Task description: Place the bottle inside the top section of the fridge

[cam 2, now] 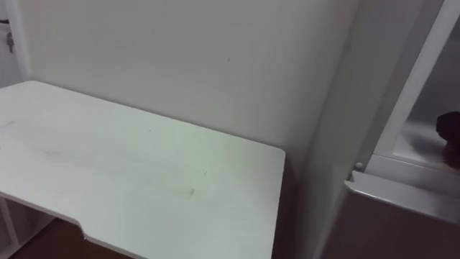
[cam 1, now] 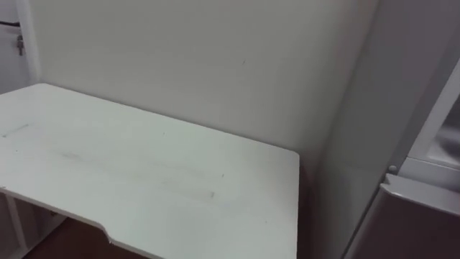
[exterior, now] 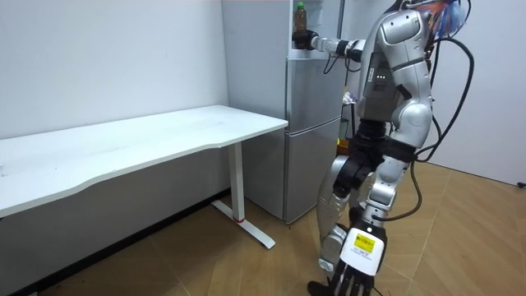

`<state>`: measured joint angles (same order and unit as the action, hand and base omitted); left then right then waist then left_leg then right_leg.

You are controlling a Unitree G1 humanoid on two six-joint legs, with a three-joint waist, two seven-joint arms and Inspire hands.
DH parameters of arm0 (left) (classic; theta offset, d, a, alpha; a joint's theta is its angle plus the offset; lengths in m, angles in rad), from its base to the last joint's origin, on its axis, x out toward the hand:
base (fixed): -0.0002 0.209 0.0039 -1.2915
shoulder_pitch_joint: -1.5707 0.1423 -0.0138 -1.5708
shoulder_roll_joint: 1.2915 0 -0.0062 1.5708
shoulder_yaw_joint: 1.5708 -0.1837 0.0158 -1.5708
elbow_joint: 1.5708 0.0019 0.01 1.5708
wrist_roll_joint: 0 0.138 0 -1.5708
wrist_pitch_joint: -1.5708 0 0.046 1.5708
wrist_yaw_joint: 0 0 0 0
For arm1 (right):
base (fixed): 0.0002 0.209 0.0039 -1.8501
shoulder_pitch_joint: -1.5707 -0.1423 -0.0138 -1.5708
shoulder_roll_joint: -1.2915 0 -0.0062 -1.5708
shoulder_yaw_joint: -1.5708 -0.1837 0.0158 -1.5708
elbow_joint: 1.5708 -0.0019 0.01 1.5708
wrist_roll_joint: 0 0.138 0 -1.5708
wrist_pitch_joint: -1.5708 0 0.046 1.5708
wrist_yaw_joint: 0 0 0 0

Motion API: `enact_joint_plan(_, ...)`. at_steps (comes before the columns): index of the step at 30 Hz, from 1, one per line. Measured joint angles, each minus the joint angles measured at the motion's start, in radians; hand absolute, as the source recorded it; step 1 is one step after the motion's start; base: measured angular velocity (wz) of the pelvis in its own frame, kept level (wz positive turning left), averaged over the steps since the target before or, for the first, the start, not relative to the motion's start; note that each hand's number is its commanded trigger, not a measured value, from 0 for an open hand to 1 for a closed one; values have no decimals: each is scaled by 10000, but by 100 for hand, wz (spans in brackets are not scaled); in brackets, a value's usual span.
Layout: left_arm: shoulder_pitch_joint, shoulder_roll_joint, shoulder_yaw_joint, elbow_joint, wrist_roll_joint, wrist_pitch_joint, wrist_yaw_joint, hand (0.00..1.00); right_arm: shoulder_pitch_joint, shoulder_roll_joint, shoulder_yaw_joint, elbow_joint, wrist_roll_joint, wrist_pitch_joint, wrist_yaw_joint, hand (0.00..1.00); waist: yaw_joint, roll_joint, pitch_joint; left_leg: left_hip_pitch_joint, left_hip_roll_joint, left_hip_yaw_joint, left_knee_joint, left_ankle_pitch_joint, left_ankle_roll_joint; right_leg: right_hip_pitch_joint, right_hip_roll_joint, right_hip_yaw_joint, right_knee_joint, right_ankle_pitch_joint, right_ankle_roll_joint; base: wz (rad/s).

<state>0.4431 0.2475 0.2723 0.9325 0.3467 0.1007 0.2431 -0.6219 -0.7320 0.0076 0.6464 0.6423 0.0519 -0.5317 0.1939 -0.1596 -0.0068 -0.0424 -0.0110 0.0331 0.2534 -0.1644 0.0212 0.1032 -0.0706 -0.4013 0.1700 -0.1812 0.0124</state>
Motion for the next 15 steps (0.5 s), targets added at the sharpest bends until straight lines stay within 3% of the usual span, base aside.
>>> enact_joint_plan(6,12,13,1,-33,7,-35,80,0,-87,-453,508,378,223,-22,144,100,338,-33,15,-57,-2,-64,3,-10,-17,29,14,-14,-10,-13,-16,2)
enact_joint_plan(9,16,49,0,3,4,-52,79,0,-289,-455,598,749,297,-23,233,100,360,-106,95,-69,-3,-88,37,-3,-26,83,19,-83,-8,-19,-20,3)
enact_joint_plan(11,16,91,-3,3,-18,-54,70,0,-293,-456,598,885,292,-24,258,59,363,-195,130,-125,-2,-115,90,-3,-27,75,31,-111,-13,-24,-27,7)
enact_joint_plan(12,15,95,-7,2,-19,-54,67,0,-293,-456,598,899,288,-24,268,5,360,-211,134,-144,-1,-123,111,-4,-28,68,33,-116,-13,-23,-28,4)
enact_joint_plan(13,15,97,-7,2,-11,-56,49,0,-293,-456,598,927,265,-24,285,0,366,-230,138,-164,0,-127,127,-5,-29,52,35,-132,-10,-23,-28,0)
enact_joint_plan(15,16,97,-7,2,-11,-56,-2,0,-293,-456,599,942,237,-24,303,0,379,-240,135,-173,-1,-127,132,-5,-29,28,35,-139,-6,-22,-29,0)
